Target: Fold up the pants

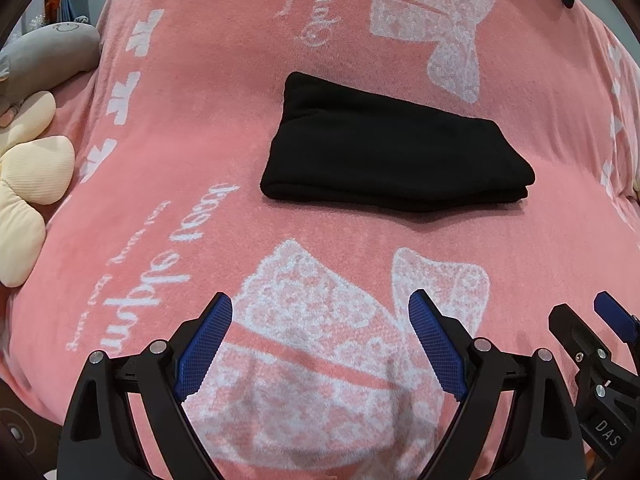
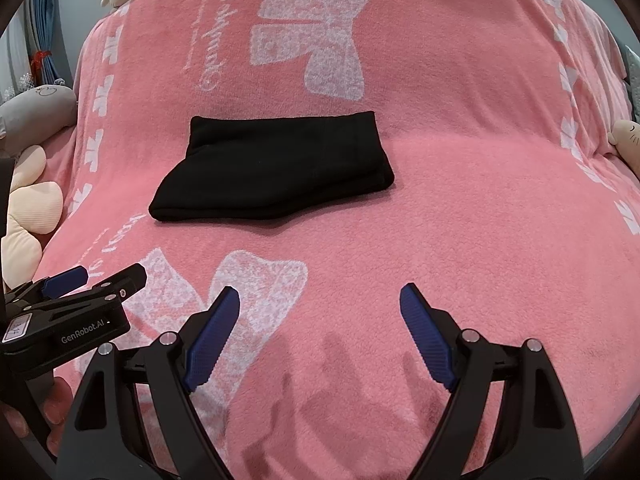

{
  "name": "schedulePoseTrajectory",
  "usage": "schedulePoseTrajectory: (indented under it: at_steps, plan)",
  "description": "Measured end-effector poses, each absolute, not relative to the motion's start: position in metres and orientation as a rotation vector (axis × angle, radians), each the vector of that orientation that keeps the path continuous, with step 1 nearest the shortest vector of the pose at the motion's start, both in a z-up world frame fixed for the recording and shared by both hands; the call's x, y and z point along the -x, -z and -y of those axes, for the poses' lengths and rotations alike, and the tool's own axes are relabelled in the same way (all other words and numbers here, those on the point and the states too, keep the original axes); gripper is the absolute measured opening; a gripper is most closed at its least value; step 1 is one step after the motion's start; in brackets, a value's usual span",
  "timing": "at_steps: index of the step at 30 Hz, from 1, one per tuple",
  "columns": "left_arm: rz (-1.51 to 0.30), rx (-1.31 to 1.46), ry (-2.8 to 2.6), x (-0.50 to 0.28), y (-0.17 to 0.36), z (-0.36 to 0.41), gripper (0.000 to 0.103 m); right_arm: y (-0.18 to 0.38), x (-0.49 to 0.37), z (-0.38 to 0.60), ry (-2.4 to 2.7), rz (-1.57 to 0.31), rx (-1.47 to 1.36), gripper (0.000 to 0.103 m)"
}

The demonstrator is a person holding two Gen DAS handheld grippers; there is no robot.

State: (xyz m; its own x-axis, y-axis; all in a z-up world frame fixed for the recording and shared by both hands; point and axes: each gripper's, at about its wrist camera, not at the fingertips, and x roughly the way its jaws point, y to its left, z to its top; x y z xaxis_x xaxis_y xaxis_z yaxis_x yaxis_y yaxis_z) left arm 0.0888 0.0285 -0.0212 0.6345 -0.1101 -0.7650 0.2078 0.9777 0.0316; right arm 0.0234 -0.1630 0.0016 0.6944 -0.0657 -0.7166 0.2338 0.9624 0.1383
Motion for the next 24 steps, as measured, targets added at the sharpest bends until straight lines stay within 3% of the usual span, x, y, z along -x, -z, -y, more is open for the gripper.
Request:
schedulePoseTrajectory:
  at_steps: [24]
  plan:
    - [-0.869, -0.125, 0.183, -0.0887, 0.0233, -0.0291, 0.087, -0.0014, -0.0243, 0.1642, 0.167, -0.789, -0.225, 0.080]
